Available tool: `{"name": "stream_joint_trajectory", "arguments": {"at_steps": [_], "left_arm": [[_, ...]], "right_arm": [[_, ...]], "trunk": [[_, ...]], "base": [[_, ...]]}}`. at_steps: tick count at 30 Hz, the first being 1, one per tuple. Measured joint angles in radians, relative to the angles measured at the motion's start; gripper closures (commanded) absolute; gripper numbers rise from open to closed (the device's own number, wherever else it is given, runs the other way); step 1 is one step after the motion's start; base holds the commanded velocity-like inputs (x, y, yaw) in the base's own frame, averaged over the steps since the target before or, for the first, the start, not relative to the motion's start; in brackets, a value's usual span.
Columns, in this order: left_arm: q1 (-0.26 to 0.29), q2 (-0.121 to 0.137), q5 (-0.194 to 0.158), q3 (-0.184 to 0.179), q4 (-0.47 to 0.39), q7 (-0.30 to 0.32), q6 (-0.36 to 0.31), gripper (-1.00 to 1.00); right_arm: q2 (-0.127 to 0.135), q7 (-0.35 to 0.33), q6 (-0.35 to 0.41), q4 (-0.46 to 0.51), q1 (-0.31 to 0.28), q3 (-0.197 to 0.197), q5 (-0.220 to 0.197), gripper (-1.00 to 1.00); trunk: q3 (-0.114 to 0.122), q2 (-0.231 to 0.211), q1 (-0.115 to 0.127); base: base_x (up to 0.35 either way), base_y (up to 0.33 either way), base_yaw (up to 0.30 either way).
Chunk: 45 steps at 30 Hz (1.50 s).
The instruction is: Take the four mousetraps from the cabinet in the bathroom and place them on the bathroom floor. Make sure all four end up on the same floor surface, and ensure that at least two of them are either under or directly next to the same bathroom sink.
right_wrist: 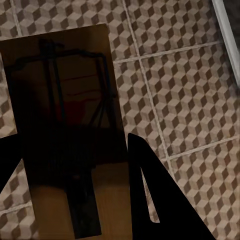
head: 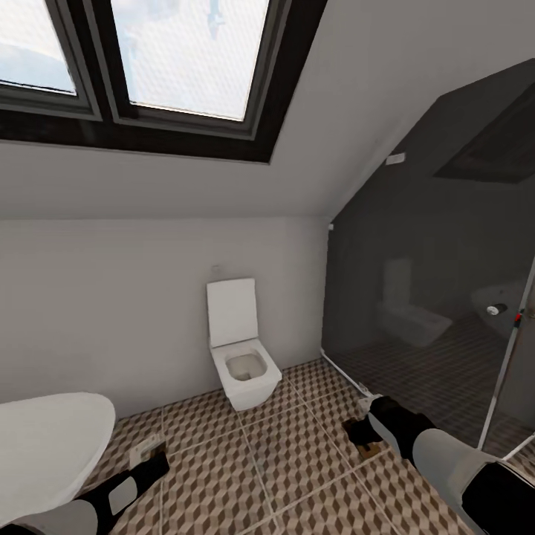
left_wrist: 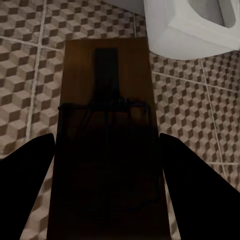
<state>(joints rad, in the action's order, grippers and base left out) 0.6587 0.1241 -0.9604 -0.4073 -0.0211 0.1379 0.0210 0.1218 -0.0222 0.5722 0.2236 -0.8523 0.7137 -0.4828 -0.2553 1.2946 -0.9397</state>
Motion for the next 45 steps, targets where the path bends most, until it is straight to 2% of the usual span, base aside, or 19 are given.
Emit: {"name": "stream_joint_trajectory", "arguments": {"at_steps": [20, 23, 25, 28, 33, 38, 45], "left_arm": [[0.000, 0.001, -0.009, 0.003, 0.001, -0.008, 0.001, 1.00], [0.000, 0.001, -0.010, 0.003, 0.001, -0.019, 0.002, 1.00], [0.000, 0.003, -0.010, -0.001, 0.000, -0.055, 0.003, 1.00], [0.000, 0.008, -0.009, 0.000, -0.001, -0.062, 0.004, 1.00], [0.000, 0.026, -0.009, -0.001, -0.001, -0.065, 0.031, 1.00], [0.000, 0.032, -0.009, -0.001, 0.000, -0.069, 0.096, 1.00], [0.000, 0.038, -0.011, 0.002, 0.001, -0.071, 0.133, 1.00]], "right_arm": [[0.000, 0.000, -0.002, -0.016, 0.000, 0.000, 0.003, 1.00], [0.000, 0.000, -0.002, -0.016, 0.000, 0.000, 0.001, 1.00], [0.001, 0.000, -0.002, -0.017, 0.000, 0.000, 0.001, 1.00], [0.002, 0.000, -0.002, -0.017, 0.000, -0.001, 0.000, 1.00], [0.008, 0.000, -0.003, -0.025, 0.000, -0.001, 0.001, 1.00], [0.010, 0.001, -0.008, -0.041, 0.000, -0.003, 0.010, 1.00], [0.009, 0.000, -0.010, -0.048, 0.000, -0.002, 0.012, 1.00]], "trunk": [[0.000, 0.000, 0.000], [0.000, 0.000, 0.000], [0.000, 0.000, 0.000], [0.000, 0.000, 0.000], [0.000, 0.000, 0.000], [0.000, 0.000, 0.000], [0.000, 0.000, 0.000]], "base": [[0.306, -0.074, 0.000], [0.311, -0.036, 0.000], [0.319, -0.006, 0.000], [0.320, -0.003, 0.000], [0.321, -0.001, 0.000], [0.322, 0.000, 0.000], [0.289, 0.000, 0.000]]}}
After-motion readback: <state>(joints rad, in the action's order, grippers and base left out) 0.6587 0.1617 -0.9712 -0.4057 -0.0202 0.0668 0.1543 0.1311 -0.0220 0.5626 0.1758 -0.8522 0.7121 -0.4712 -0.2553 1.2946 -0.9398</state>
